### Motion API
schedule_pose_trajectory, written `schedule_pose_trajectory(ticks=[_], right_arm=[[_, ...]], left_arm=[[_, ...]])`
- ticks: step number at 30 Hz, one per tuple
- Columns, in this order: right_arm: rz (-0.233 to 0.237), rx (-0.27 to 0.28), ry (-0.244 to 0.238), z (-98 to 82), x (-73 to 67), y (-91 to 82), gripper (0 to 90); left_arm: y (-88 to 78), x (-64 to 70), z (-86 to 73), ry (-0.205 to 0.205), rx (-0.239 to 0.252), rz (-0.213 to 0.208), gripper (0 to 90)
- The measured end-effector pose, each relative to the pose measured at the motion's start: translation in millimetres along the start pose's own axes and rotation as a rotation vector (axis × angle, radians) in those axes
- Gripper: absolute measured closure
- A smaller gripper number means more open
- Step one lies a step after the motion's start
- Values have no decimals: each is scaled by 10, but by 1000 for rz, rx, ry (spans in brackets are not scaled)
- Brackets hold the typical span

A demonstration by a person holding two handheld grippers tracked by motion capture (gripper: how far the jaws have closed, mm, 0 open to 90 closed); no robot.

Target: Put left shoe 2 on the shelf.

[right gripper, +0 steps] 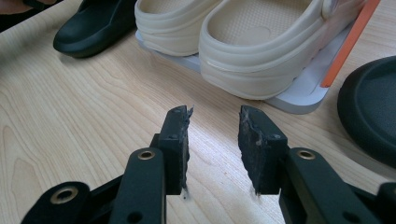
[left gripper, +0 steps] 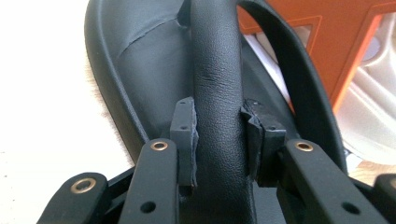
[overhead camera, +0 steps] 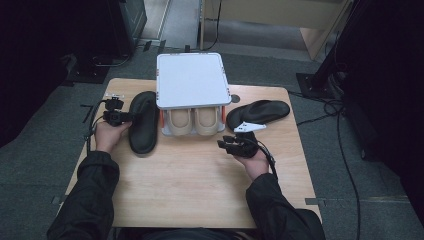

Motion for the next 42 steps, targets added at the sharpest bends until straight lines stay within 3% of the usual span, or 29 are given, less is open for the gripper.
schedule_pose_trajectory(ticks=[6,16,26,30,42], right_arm=[[-2,1,-3,0,5,2,636],[1,-2,3,1,-6,5,636],[5,-7,2,-2,-14,9,636],[6,0,1,1,-6,12,636],[20,0,-4,26,-23,44,636]], left_arm=[[-76,-15,14,-46,9,-19,680],[-294,1,79,-68,50,-25,680],[-432,58,182,-80,42,-30,680],[-509,77,287,-93,54,-27,680],[-826,241,683,-54,78,7,679]])
Point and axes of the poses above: each handheld gripper's, and its own axes: y roughly forward along the jaws, z roughly out of its top, x roughly to its right, the point moved 3 cm from there along y, roughly forward along the jaws, and after that the axes turned 1 degree about y, right-handed, at the moved point
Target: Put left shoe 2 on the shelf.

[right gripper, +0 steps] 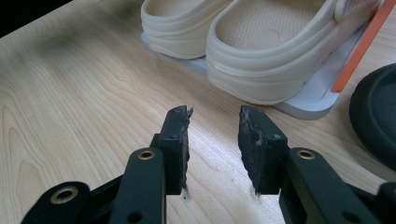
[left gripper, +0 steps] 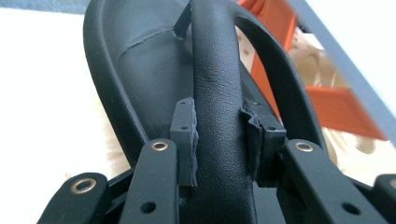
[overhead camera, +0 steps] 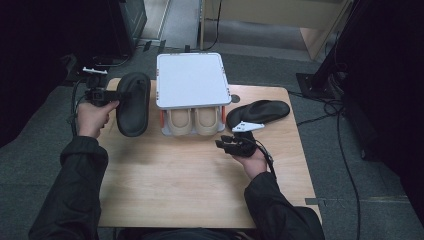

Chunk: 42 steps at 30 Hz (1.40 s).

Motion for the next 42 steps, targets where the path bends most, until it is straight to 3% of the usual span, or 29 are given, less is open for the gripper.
schedule_pose_trajectory(ticks=[6,10,21,30,42], right_arm=[[-1,2,0,7,8,-4,636],[0,2,2,8,13,-8,636],[-2,8,6,14,28,-30,636],[-6,11,12,11,35,-58,636],[-4,15,5,2,33,-81,636]], left_arm=[[-127,114,218,8,16,-1,680],[-195,271,421,23,35,-12,679],[-133,621,702,51,50,-33,679],[196,953,857,56,45,-61,679],[570,1162,849,47,19,-71,679]])
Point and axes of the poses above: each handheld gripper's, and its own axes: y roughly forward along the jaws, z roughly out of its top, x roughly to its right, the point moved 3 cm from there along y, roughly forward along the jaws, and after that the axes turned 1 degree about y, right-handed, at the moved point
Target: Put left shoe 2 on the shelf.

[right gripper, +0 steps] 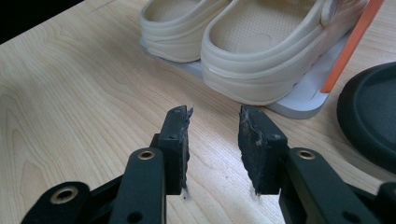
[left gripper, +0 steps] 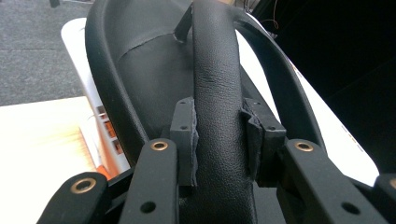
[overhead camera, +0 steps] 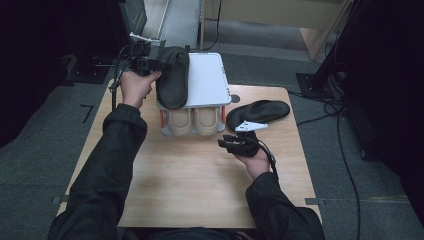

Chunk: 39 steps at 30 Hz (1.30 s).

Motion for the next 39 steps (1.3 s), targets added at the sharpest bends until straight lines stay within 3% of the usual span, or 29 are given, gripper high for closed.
schedule_pose_trajectory(ticks=[10,14,23,24,25,28,35,39], right_arm=[[-10,-1,14,-20,23,-39,636],[-15,-2,18,-24,33,-50,636],[-13,6,25,-21,63,-64,627],[-11,6,27,-20,65,-66,626],[-16,8,23,-18,86,-77,620],[-16,15,36,-13,119,-101,610],[-20,11,28,-10,231,-146,601],[-26,6,19,-3,342,-154,594]], left_arm=[[122,14,-18,10,-22,4,678],[145,3,-41,38,-31,23,675],[145,-14,-45,30,-38,3,634],[135,-14,-43,25,-36,-7,634],[103,-14,-39,30,-23,-6,558],[51,-19,-42,36,-16,-4,517],[-160,-132,-116,47,13,12,488],[-260,-215,-181,70,-5,35,484]])
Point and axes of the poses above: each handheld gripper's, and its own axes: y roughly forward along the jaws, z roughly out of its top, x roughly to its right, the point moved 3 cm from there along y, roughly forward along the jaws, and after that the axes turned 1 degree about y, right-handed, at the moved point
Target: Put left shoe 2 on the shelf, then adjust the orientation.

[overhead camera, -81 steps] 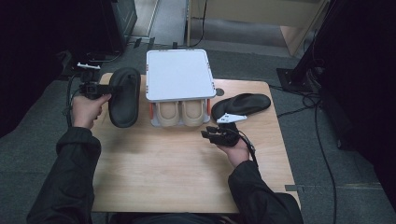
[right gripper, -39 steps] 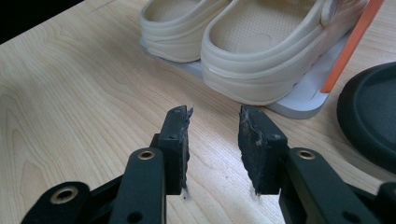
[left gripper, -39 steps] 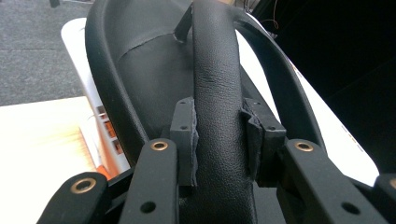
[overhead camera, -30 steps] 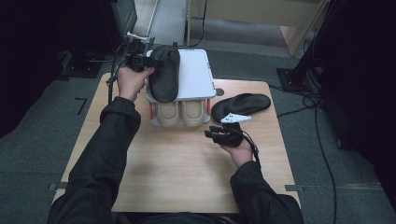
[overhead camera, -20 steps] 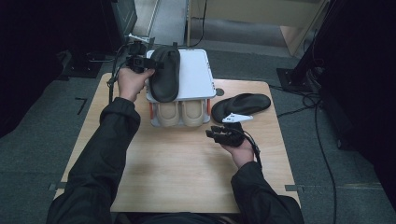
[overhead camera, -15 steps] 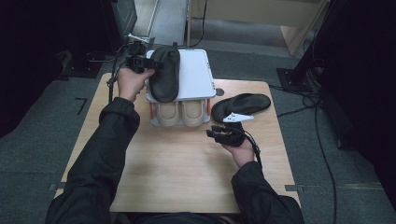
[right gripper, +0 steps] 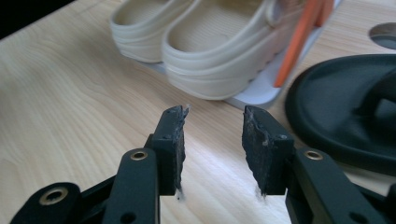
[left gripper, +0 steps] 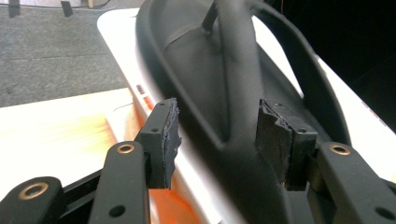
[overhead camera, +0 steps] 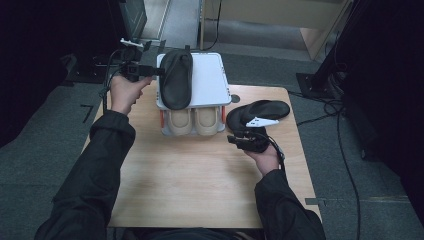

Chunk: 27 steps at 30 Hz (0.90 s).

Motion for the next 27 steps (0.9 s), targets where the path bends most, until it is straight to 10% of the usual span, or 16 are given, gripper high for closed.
schedule_pose_trajectory(ticks=[27], right_arm=[[-118,23,55,153,844,-112,543]], left_arm=[[-152,-258,-692,-18,-2,10,470]])
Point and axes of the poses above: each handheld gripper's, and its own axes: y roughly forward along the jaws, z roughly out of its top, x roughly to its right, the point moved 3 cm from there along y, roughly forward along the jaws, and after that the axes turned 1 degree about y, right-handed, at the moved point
